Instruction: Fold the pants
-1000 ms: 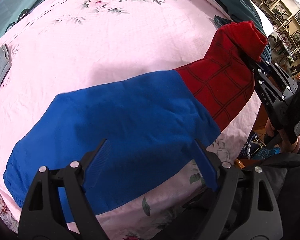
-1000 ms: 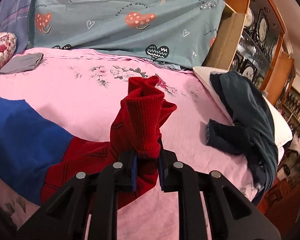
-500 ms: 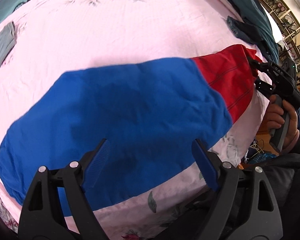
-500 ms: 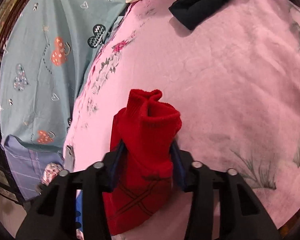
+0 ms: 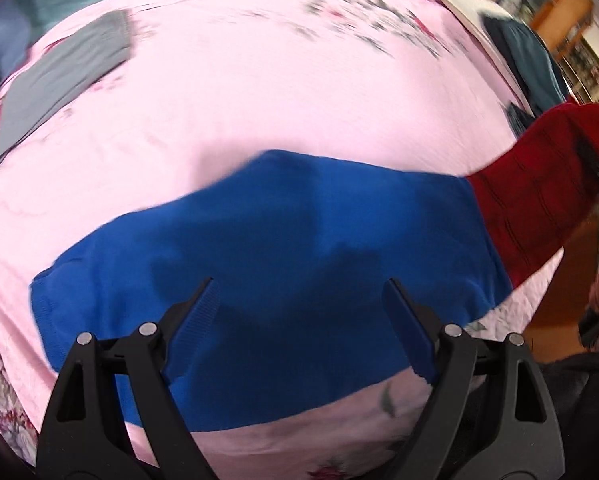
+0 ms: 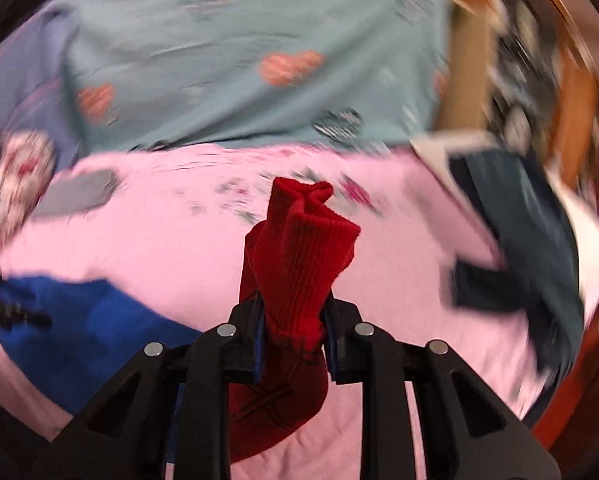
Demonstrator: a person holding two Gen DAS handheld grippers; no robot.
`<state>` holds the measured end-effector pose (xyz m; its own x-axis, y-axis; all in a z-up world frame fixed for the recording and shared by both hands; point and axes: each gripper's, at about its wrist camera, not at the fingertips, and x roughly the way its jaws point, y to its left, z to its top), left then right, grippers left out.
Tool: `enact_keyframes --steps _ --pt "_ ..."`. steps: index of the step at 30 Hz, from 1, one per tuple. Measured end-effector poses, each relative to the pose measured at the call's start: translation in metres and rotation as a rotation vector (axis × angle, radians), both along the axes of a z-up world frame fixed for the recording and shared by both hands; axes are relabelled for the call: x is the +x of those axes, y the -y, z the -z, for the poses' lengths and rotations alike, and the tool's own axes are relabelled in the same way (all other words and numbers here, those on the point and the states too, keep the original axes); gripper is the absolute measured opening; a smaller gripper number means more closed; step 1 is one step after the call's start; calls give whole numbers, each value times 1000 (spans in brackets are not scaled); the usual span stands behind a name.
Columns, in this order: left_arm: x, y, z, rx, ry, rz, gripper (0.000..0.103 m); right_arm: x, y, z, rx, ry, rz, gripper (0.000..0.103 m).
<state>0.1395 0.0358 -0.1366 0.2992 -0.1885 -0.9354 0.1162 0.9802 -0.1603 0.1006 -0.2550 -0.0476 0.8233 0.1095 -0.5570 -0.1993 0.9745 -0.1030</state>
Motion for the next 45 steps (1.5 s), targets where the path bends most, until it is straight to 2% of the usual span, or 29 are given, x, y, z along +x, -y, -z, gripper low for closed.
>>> enact_keyframes --steps 3,5,9,11,12,13,15,18,20,22,23,25,27,28,29,31,33,35,37,38,41,43,44,45 --pt "-7 -26 0 -9 11 -55 85 -11 -65 2 -169 64 -194 23" --pt "-14 -42 2 -22 13 -88 85 -16 -103 15 -244 58 -314 23" --pt "-30 -65 10 -37 1 -132 85 -25 -160 60 -340 -72 -511 24" --pt "-41 -75 15 -43 -8 -148 85 -29 -180 89 -361 -222 -582 27" --pt "-44 -80 18 -45 -12 -153 85 -30 -187 98 -367 -290 -593 35" --pt "-47 -84 20 -46 -15 -156 85 -31 -189 103 -362 -337 -595 37" --pt "-51 -90 21 -47 -13 -156 85 -31 -182 90 -278 -368 -614 44" --pt "-50 -91 20 -67 -2 -139 85 -13 -141 56 52 -506 -618 46" --pt "-48 -85 17 -99 14 -109 85 0 -108 34 268 -527 -534 46" --pt "-45 -75 16 -133 26 -72 85 13 -72 25 369 -505 -382 46" --pt "-43 -68 15 -166 30 -45 85 18 -57 27 380 -494 -296 46" --pt "-39 -51 22 -250 -6 4 85 23 -40 46 354 -525 -178 44" --pt "-37 -35 31 -315 -61 51 84 18 -43 71 299 -625 -180 35" --pt "-36 -26 36 -345 -89 79 84 7 -49 85 233 -682 -206 34" --pt "-36 -16 41 -377 -118 113 83 -1 -54 91 172 -697 -221 34" --pt "-35 -6 47 -398 -146 140 83 -15 -63 89 82 -676 -245 34" --pt "-33 -1 53 -439 -176 142 80 -15 -67 74 78 -639 -229 34" --pt "-32 2 57 -475 -195 141 65 -11 -69 57 128 -576 -252 36" --pt "-32 2 61 -491 -206 135 54 -14 -80 42 144 -507 -337 41" --pt "-32 2 63 -487 -210 126 48 -13 -90 40 127 -491 -383 50" --pt "-33 0 70 -506 -227 84 37 -11 -131 47 17 -453 -533 52" --pt "-33 -2 71 -525 -230 67 31 -12 -154 63 -107 -446 -606 52" --pt "-31 0 71 -527 -228 64 28 -11 -164 71 -182 -447 -631 43" --pt "-30 3 69 -521 -221 68 27 -13 -172 80 -264 -446 -661 21"
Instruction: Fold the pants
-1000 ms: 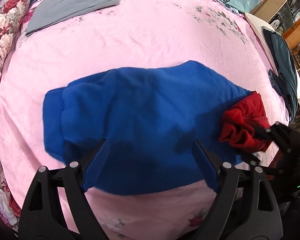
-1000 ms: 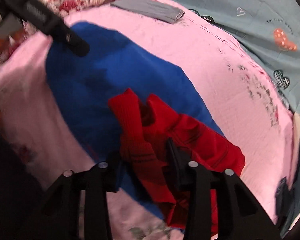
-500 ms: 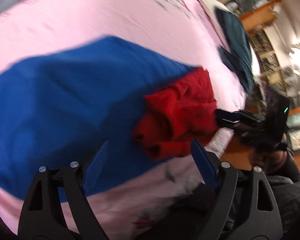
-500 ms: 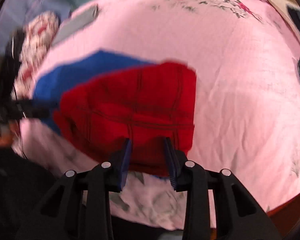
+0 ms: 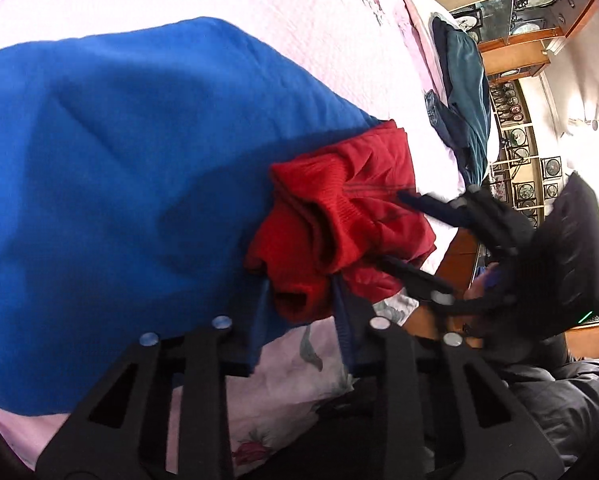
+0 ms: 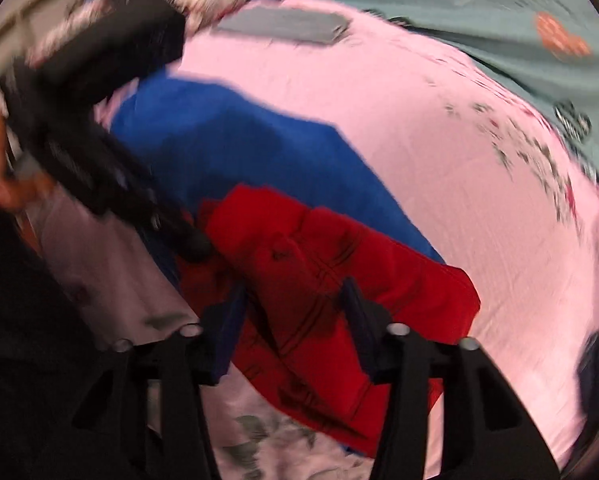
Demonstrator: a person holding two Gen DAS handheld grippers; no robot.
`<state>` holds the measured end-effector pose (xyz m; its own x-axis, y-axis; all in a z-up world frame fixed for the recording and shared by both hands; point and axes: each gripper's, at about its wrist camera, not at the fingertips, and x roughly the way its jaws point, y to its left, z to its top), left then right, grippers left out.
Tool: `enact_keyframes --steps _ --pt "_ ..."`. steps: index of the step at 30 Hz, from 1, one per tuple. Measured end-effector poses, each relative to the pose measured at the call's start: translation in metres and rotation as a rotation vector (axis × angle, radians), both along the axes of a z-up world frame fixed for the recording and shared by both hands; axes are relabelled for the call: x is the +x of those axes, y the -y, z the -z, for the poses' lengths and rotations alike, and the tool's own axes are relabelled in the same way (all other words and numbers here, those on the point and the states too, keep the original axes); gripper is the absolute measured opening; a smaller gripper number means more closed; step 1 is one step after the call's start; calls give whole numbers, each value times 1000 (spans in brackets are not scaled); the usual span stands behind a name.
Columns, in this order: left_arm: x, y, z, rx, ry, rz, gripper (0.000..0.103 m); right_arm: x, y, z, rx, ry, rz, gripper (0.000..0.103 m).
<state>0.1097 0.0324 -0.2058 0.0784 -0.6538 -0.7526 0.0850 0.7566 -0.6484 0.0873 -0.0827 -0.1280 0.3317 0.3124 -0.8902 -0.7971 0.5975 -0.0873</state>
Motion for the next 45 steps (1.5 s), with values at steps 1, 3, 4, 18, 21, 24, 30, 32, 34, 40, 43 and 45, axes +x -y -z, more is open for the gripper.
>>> enact_keyframes --steps 1,3,4,18,21,24,30,32,34,40,43,45 --pt "2 3 -2 8 14 9 24 0 0 3 -22 0 -12 14" --pt "7 13 -15 44 81 42 20 3 16 -8 49 -34 28 5" --pt "10 16 -24 58 122 57 17 4 30 -21 112 -28 77 5" --pt "7 -4 -25 281 236 -23 50 -59 4 15 -31 61 29 37" --pt "0 -17 -48 284 271 -71 53 -50 33 -25 176 -59 100 48" --pt "-2 -10 -77 223 342 -41 53 -29 79 -58 430 -148 242 49" --pt "19 84 -74 115 389 174 53 19 151 -39 474 -178 556 34" --pt "30 101 -55 143 349 220 53 12 164 -38 435 -175 550 34" --pt "40 104 -37 201 269 225 53 -4 173 -38 375 -152 500 34" --pt "69 115 -66 105 250 219 53 -56 173 -6 223 -73 400 30" --pt "87 142 -63 165 262 276 53 -60 169 7 240 -75 405 26" --pt "93 151 -51 216 235 311 53 -58 167 11 261 -63 416 24"
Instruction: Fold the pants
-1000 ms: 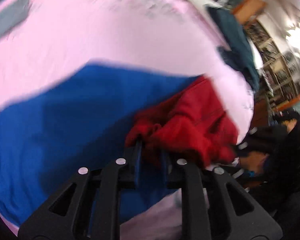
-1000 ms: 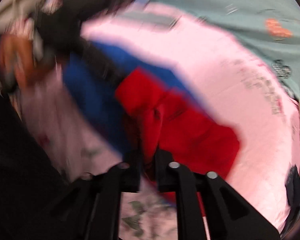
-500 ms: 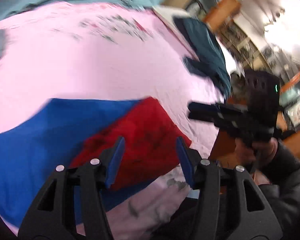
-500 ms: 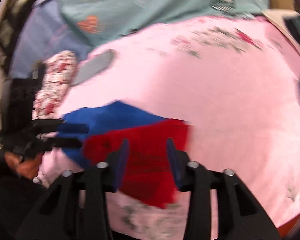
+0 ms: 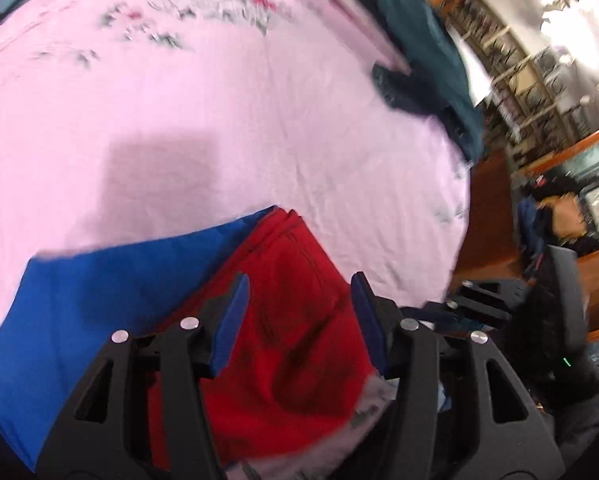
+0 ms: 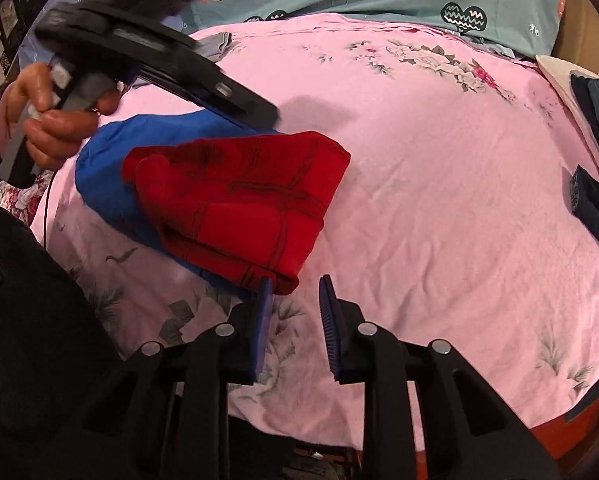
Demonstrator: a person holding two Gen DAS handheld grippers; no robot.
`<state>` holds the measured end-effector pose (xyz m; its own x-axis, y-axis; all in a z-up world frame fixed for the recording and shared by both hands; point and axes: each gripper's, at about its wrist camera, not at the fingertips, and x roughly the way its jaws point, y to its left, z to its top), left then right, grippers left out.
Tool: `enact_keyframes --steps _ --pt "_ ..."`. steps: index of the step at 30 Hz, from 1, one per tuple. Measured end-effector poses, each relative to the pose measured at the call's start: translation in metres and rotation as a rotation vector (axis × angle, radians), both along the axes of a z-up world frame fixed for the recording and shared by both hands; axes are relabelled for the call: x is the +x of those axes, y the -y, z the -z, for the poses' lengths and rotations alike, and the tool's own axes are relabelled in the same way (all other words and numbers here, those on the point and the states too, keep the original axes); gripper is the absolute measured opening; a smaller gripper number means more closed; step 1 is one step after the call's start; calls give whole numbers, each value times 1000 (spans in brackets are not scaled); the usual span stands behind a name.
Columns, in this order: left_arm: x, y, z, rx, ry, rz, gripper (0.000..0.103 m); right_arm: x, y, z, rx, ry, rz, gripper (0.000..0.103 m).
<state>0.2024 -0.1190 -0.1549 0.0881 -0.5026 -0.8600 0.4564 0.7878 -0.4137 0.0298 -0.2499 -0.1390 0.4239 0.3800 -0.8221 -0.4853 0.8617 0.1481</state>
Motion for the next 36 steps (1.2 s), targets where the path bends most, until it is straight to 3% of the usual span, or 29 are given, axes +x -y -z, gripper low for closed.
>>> enact_keyframes --steps 3,4,5,6,8,12,17,20,24,26,28,29,30,31,32,33,36 --pt "4 3 21 91 -14 12 46 6 0 3 21 28 19 22" --pt "7 7 27 125 -13 13 41 7 -1 4 31 38 25 19" --pt "9 10 33 141 -13 14 40 8 -1 5 44 42 28 7" --pt "9 11 35 153 -12 10 39 8 -2 5 43 44 31 3" --pt "6 8 38 179 -1 9 32 1 -4 3 30 59 37 2" --pt "9 1 41 176 -9 -29 23 -24 0 -3 56 54 77 0" --pt "12 1 46 165 -2 -56 18 -45 -6 25 37 -56 43 0" --pt "9 2 45 158 6 -55 18 -42 7 8 61 0 113 0" --pt "9 0 45 147 2 -67 18 -18 11 -1 78 45 131 4" --pt "8 1 45 154 8 -63 18 0 16 5 180 -11 156 4" --pt "7 2 44 158 12 -62 18 19 26 17 317 -112 208 17" --pt "7 2 45 160 14 -63 18 26 30 25 327 -150 240 32" --pt "8 2 45 161 14 -65 18 29 32 30 334 -163 260 36" --pt "7 2 45 162 15 -66 18 29 36 34 373 -174 263 31" --pt "7 3 45 163 18 -65 18 28 39 35 418 -184 263 7" --pt "7 3 45 163 20 -62 18 25 40 33 438 -180 266 0" --pt "8 1 45 152 17 -69 18 7 34 16 405 -134 233 0"
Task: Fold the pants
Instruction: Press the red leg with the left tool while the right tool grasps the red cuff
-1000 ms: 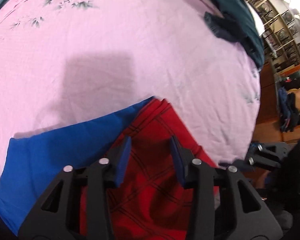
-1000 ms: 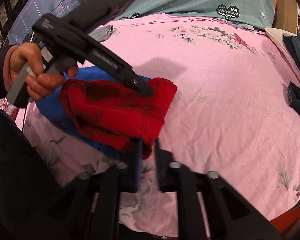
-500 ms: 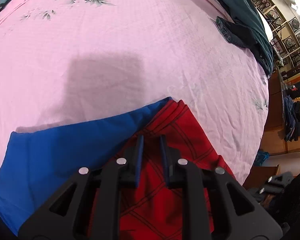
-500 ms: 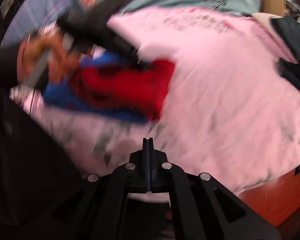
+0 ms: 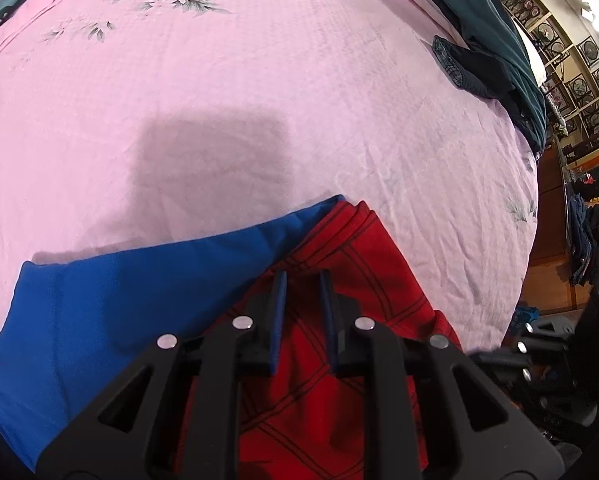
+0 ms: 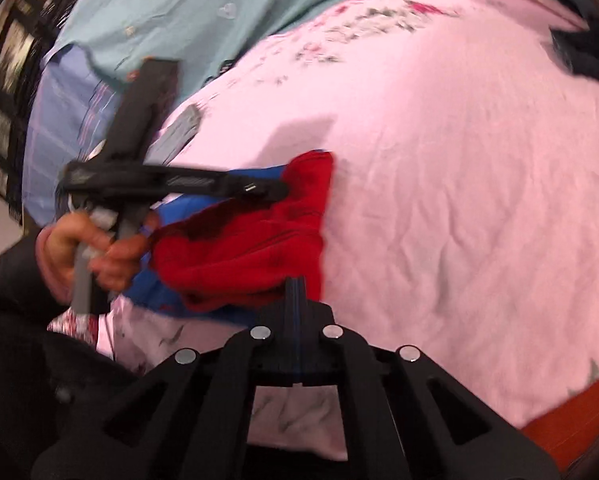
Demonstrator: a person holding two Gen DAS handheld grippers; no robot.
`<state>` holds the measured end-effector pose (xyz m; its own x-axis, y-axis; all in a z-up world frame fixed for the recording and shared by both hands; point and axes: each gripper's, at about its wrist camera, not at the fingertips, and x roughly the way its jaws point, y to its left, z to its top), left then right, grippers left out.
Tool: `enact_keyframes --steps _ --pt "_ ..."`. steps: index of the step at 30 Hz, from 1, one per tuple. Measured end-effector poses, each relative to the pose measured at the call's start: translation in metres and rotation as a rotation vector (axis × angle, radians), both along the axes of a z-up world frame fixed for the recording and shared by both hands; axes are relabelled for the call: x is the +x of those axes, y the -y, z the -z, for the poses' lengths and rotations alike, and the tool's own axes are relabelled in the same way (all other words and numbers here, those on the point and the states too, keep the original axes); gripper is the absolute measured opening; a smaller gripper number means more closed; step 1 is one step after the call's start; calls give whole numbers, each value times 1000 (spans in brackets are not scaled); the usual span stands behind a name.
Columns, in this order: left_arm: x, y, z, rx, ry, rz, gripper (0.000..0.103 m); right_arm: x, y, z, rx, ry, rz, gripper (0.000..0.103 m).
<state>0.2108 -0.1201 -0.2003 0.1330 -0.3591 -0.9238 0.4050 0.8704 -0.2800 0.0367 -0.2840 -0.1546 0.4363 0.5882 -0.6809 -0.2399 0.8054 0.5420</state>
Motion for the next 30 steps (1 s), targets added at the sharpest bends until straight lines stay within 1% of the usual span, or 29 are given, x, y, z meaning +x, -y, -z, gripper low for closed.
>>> enact_keyframes --steps 2,3,4,5,6,7,9,11,12,14,15,17,18,21,23,24,25,27,28,30 --pt "0 0 1 -2 1 -1 18 -12 -2 -5 -7 2 -11 0" --pt "0 0 1 -2 3 1 18 -15 -1 -6 -12 1 1 0" --pt "-1 0 0 -2 5 4 18 -15 2 -5 5 -9 24 0" --pt "-1 0 0 -2 7 5 18 -14 6 -3 27 -22 51 6" --pt "-2 0 0 -2 8 5 18 -13 8 1 45 -34 76 16" --pt "-2 0 0 -1 9 6 18 -8 12 3 69 -48 101 19" --pt "-2 1 0 5 10 9 18 2 17 13 129 -84 136 21" --pt "-2 2 -1 10 13 14 18 16 21 27 228 -153 172 22" --pt "-2 2 -1 11 14 16 18 19 22 30 255 -172 170 22" --pt "-2 2 -1 12 13 16 18 24 17 37 264 -213 147 23" --pt "-2 2 -1 11 13 16 18 23 16 38 279 -215 146 15" --pt "-2 2 -1 9 12 16 18 18 16 34 260 -199 148 9" --pt "-2 2 -1 7 12 16 18 14 16 29 248 -184 151 7" --pt "-1 1 -1 -5 7 19 18 0 14 14 222 -157 146 6" --pt "0 0 0 -13 3 20 18 -10 13 8 217 -159 150 6" --pt "0 0 0 -14 4 22 18 -17 12 6 218 -169 159 2" --pt "-1 0 0 -11 10 21 18 -20 13 8 220 -179 162 0" --pt "-1 -1 1 -18 11 18 18 -33 16 14 211 -204 176 0" --pt "-1 -1 1 -17 17 14 18 -39 19 22 202 -241 181 0" --pt "-1 -1 1 -21 17 13 18 -46 24 25 186 -262 195 0"
